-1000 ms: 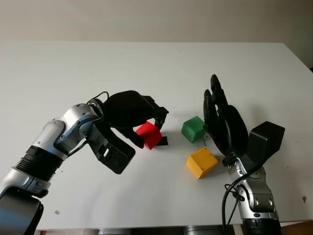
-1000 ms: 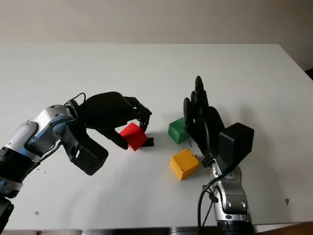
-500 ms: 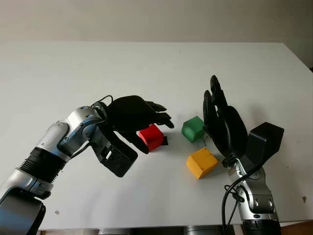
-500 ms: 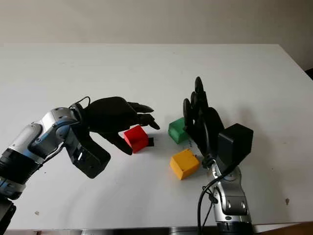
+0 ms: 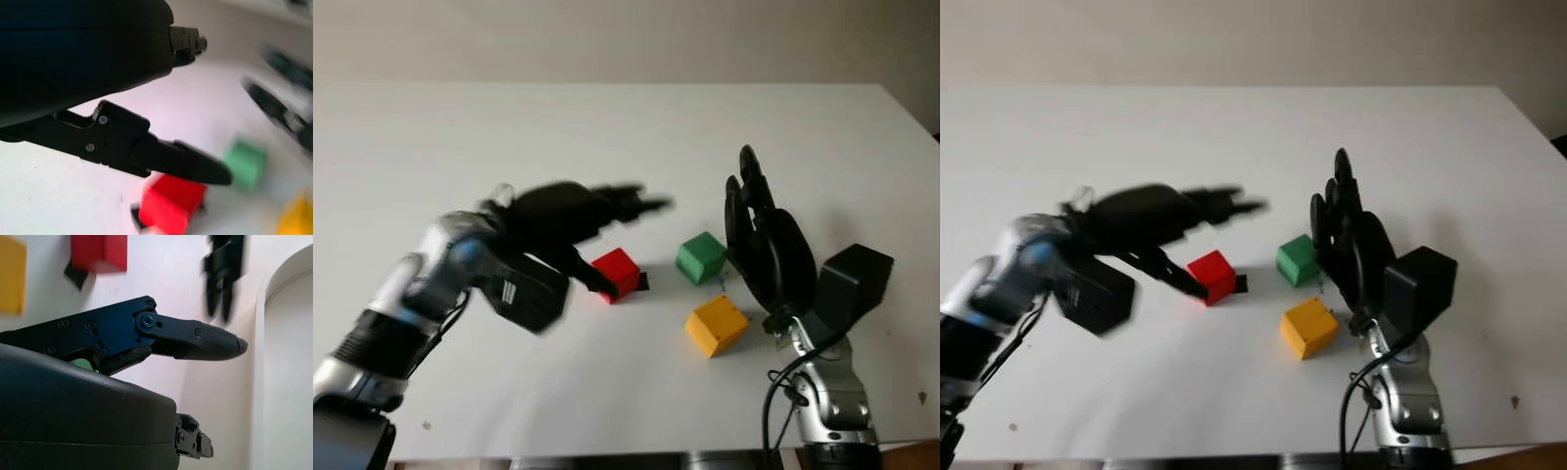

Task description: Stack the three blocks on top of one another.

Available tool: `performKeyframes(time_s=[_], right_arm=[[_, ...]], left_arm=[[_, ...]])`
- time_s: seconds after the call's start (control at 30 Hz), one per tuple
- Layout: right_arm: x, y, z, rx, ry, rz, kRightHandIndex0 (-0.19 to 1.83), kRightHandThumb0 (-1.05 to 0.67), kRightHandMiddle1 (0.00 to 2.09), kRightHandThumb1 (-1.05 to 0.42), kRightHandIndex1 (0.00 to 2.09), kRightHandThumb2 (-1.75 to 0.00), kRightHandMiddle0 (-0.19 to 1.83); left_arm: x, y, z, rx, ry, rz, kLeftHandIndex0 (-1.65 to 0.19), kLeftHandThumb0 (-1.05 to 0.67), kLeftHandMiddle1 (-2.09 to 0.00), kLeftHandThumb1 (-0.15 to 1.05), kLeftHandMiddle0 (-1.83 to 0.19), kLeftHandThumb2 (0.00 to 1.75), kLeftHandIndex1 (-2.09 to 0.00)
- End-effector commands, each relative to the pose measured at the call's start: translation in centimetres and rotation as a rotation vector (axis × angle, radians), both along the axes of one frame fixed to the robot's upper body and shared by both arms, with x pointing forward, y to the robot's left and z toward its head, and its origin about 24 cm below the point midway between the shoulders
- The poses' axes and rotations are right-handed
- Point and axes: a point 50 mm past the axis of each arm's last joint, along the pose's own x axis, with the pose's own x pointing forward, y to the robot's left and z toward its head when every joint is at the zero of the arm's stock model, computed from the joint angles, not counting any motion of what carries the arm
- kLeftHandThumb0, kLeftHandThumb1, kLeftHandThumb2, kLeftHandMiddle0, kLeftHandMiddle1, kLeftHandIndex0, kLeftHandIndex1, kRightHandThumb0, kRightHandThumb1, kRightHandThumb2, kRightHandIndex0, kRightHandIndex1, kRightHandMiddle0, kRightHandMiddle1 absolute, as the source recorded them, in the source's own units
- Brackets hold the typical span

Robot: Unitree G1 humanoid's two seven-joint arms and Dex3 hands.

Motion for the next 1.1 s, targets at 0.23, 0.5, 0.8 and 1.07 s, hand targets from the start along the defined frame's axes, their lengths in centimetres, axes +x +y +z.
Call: performKeyframes(time_s=[0.23, 0.5, 0.8, 1.07], right_arm=[[-0.5, -3.8, 8.3, -0.495, -0.202, 0.062, -0.13, -0.77, 0.15, -0.92, 0.04, -0.04, 0.14], [-1.9, -3.4, 12.0, -0.891, -0.259, 0.218, -0.05, -0.80, 0.14, -0.80, 0.07, -0.04, 0.33], [-2.6, -2.3, 11.6, -1.224, -0.273, 0.376, 0.01, -0.76, 0.10, -0.72, 0.07, -0.05, 0.49], [-2.9, -1.1, 9.4, -1.372, -0.286, 0.467, 0.04, -0.76, 0.08, -0.73, 0.07, -0.05, 0.54]], left_arm=[[-2.2, 5.4, -2.7, -0.559, 0.033, 0.247, 0.19, -0.84, -0.01, 1.05, 0.19, 0.54, -0.01], [-5.1, 7.0, -7.1, -0.872, 0.136, 0.349, 0.18, -0.80, -0.03, 1.05, 0.19, 0.53, -0.04], [-6.5, 5.9, -9.8, -0.978, 0.174, 0.387, 0.19, -0.75, 0.00, 1.05, 0.19, 0.66, 0.00], [-6.4, 5.3, -10.4, -1.008, 0.188, 0.405, 0.19, -0.77, -0.02, 1.05, 0.19, 0.61, -0.02]])
